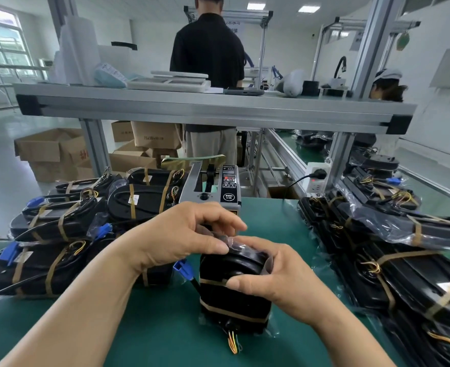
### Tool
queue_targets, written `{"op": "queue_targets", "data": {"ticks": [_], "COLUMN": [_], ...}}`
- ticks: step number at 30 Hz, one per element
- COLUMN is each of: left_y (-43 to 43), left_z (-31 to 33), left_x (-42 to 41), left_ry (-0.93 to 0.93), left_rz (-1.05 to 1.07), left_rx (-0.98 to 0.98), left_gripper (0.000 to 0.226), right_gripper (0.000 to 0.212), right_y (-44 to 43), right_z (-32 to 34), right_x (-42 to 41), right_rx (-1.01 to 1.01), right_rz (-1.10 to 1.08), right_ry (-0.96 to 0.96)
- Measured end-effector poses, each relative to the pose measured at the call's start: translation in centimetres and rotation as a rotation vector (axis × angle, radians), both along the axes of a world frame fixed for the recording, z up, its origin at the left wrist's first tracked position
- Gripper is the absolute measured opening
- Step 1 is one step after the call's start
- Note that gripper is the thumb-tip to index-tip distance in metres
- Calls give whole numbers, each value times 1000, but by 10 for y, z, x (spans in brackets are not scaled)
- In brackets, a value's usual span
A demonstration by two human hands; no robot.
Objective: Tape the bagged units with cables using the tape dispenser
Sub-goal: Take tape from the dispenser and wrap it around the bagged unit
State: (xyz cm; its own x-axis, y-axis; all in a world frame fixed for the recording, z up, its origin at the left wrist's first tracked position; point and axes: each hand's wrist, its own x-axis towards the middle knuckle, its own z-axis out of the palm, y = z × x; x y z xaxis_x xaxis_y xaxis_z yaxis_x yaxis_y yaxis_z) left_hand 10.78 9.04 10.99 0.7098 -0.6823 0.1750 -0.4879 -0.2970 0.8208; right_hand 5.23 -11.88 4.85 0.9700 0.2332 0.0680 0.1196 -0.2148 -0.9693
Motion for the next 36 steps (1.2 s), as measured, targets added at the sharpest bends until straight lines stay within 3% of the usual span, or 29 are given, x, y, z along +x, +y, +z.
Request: {"op": "queue_targets", "data": {"ticks": [5, 8, 12, 16, 18, 21, 23, 27, 36], "left_y": [-11, -19, -33, -36, -29, -9, -4, -20, -40], "left_z": [6, -1, -17, -15, -14, -25, -45, -83, -92], "left_x": [1, -3, -11, -14, -8, 16, 30, 46, 80], "left_ry": [-44, -148, -174, -174, -63, 200, 396, 790, 1070], "left_rz": [2, 82, 390, 351, 351, 606, 782, 887, 951], "left_rx": [12, 18, -78, -87, -243, -537, -543, -593, -838], "left_gripper": [11, 15, 16, 14, 7, 15, 21, 17, 19], "right_gripper": [64, 63, 59, 58, 59, 47, 45, 51, 49], "right_y": [1, 0, 3, 1, 0, -4, -5, 7, 8], "right_z": [-1, -1, -1, -4, -4, -2, -3, -8, -8], "right_x": [0, 1, -1, -1, -4, -7, -9, -13, -12], "right_rx": [0, -8, -59, -43, -21, 2, -27, -86, -48], "right_rz": [16, 11, 67, -7, -52, -177, -282, -329, -329], "right_ry": [19, 14, -38, -87, -64, -65, -79, -89, -73]}}
